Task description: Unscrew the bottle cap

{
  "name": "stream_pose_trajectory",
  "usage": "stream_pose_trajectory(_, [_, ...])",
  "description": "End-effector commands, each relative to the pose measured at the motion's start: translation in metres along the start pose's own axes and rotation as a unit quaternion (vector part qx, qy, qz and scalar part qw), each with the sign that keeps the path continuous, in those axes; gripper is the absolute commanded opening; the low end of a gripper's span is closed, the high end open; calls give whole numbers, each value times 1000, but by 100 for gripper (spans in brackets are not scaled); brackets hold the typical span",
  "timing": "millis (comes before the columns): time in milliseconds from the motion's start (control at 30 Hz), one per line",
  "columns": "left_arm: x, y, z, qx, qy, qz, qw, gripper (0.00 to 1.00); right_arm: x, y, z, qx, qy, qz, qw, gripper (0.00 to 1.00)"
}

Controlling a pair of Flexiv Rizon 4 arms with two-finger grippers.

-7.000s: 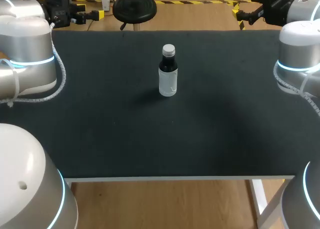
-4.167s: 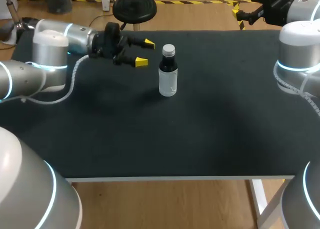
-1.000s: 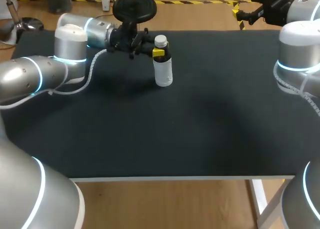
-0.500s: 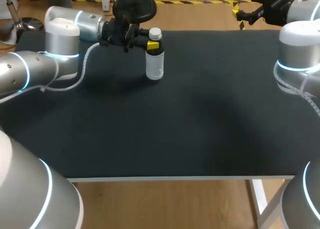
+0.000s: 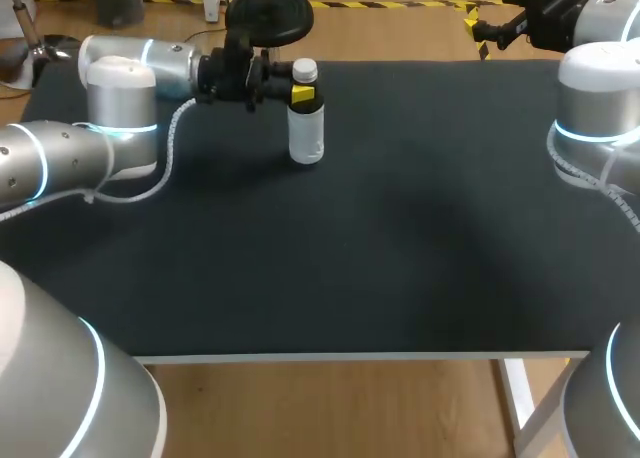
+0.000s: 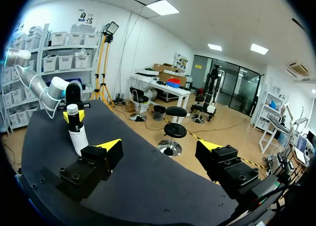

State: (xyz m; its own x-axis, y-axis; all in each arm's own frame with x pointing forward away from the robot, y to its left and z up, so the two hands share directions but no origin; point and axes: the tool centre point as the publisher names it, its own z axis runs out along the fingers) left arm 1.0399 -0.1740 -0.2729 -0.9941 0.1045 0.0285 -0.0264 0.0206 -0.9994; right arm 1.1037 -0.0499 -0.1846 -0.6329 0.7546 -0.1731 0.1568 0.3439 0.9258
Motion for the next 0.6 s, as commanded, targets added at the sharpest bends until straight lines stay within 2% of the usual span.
stream_pose_trajectory(33, [3,-1,2,-1,-12,1,1000,0,0,0,0,0,0,0,1000,100])
stream_pose_trajectory(600, [1,4,1,2,-7,-3,1000,0,0,0,0,0,0,0,1000,100])
